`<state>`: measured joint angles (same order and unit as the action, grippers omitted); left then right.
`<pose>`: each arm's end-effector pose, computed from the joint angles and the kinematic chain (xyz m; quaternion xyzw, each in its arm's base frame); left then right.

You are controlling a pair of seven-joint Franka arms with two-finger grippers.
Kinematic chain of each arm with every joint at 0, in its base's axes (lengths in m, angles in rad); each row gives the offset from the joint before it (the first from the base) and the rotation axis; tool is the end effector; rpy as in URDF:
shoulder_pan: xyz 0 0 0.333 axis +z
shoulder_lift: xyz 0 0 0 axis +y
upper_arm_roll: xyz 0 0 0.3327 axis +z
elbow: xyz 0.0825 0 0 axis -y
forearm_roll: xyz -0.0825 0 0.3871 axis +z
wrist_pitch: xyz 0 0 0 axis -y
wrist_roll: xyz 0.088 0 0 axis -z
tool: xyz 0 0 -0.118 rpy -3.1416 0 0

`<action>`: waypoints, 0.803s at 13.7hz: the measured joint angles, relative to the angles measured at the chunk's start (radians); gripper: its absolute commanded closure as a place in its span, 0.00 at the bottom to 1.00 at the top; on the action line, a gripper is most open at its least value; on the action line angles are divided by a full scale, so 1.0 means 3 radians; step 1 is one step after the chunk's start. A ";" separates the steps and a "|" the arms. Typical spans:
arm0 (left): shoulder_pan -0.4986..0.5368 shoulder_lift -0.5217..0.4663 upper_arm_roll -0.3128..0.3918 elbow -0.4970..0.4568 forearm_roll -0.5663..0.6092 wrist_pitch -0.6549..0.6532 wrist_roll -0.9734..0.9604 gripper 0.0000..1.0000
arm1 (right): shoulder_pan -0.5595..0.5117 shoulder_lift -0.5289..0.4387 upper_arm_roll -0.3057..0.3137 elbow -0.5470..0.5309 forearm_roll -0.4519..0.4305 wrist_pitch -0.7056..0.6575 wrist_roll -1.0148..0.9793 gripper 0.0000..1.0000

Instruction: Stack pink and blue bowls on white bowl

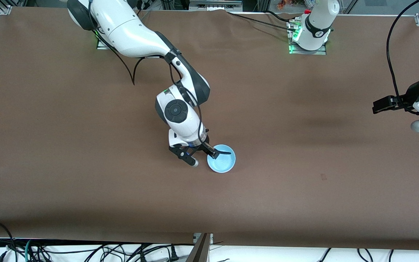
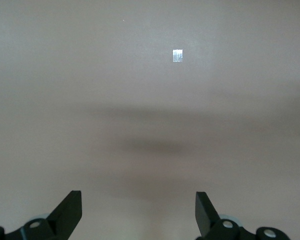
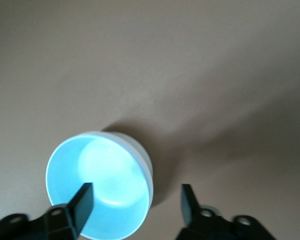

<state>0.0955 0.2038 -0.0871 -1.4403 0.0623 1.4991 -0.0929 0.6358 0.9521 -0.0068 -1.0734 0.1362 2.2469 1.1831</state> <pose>0.6099 0.0181 0.5671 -0.9959 -0.0507 0.0710 0.0253 0.6547 0.4850 0.2673 -0.9445 0.3047 -0.0248 0.1206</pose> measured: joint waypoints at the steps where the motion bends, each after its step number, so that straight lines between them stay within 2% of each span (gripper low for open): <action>1: 0.0000 0.0001 0.0000 0.0000 0.0000 0.0000 0.0000 0.00 | -0.0050 -0.0051 -0.0009 0.0041 -0.0010 -0.0111 -0.0129 0.01; 4: 0.0000 0.0003 0.0000 0.0000 -0.0001 0.0000 0.0000 0.00 | -0.0266 -0.0352 -0.0052 0.0060 -0.0009 -0.0548 -0.0411 0.01; 7: 0.0000 0.0004 -0.0001 0.0000 -0.0002 0.0001 0.0000 0.00 | -0.0644 -0.0741 -0.0068 0.0018 -0.0005 -0.1132 -0.0583 0.01; 11: -0.0001 0.0005 -0.0006 0.0000 -0.0008 0.0001 0.0000 0.00 | -0.0961 -0.1476 -0.0079 -0.0276 0.0006 -0.1962 -0.1769 0.01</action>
<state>0.0954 0.2054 -0.0888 -1.4402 0.0600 1.4995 -0.0929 0.3475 0.5092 -0.0304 -1.1563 0.1379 1.6585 0.6523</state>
